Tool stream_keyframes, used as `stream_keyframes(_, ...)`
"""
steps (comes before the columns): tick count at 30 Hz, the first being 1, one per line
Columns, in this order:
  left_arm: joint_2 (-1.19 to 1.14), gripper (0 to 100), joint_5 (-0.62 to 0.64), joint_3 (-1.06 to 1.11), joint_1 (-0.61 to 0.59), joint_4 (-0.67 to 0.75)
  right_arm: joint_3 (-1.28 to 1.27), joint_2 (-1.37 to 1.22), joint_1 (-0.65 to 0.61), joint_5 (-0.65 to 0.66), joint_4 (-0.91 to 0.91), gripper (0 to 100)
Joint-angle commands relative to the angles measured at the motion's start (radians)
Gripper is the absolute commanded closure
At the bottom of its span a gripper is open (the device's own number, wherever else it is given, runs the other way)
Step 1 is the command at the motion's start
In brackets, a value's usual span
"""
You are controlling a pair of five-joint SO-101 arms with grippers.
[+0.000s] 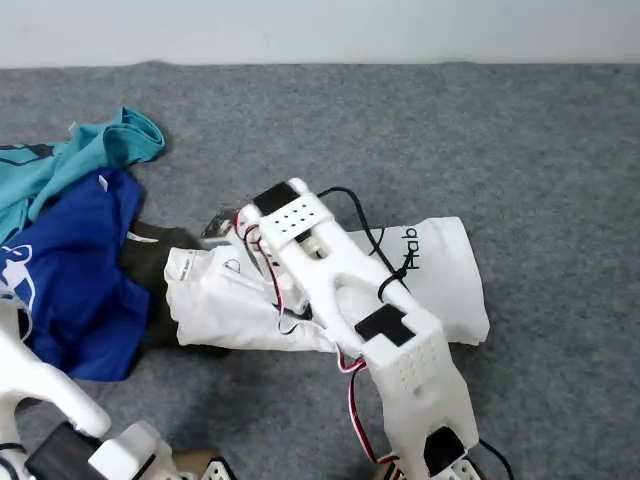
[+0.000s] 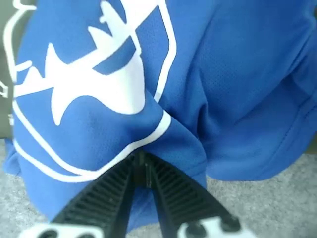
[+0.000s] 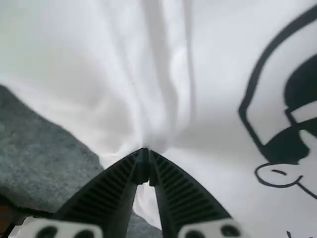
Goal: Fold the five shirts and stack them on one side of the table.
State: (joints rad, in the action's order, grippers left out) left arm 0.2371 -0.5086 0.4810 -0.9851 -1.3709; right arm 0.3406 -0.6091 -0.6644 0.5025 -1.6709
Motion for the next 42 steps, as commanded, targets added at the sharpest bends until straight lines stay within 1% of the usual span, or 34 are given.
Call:
stream_keyframes(1, 0.048, 99, -0.002, -0.13, 0.026, -0.107, 0.049, 0.036, 0.031, -0.002, -0.008, 99.0)
stream_keyframes(8, 0.049, 99, 0.002, -0.398, 0.094, -0.328, 0.126, 0.189, 0.036, -0.006, -0.097, 99.0)
stream_keyframes(11, 0.064, 99, 0.029, -0.495, 0.1, -0.382, 0.126, 0.243, 0.081, -0.015, -0.117, 99.0)
stream_keyframes(13, 0.117, 99, 0.031, -0.512, 0.098, -0.382, 0.126, 0.272, 0.14, -0.064, -0.119, 99.0)
stream_keyframes(15, 0.187, 99, 0.031, -0.506, 0.098, -0.384, 0.124, 0.292, 0.214, -0.094, -0.12, 99.0)
stream_keyframes(18, 0.305, 99, 0.023, -0.449, 0.098, -0.384, 0.101, 0.309, 0.335, -0.097, -0.124, 99.0)
stream_keyframes(21, 0.405, 99, -0.034, -0.352, 0.098, -0.384, 0.052, 0.315, 0.447, -0.098, -0.124, 99.0)
stream_keyframes(24, 0.482, 99, -0.066, -0.262, 0.098, -0.382, 0.018, 0.309, 0.533, -0.101, -0.122, 98.5)
stream_keyframes(27, 0.526, 99, -0.092, -0.209, 0.1, -0.382, 0.002, 0.306, 0.599, -0.135, -0.117, 92.0)
stream_keyframes(31, 0.532, 99, -0.115, -0.186, 0.1, -0.382, -0.014, 0.305, 0.644, -0.213, -0.085, 79.0)
stream_keyframes(33, 0.532, 99, -0.115, -0.188, 0.1, -0.382, -0.048, 0.297, 0.648, -0.269, -0.033, 75.4)
stream_keyframes(37, 0.532, 99, -0.158, -0.185, 0.1, -0.382, -0.074, 0.228, 0.651, -0.344, 0.041, 74.3)
stream_keyframes(42, 0.532, 99, -0.163, -0.185, 0.1, -0.382, -0.071, 0.128, 0.653, -0.356, 0.076, 74.3)
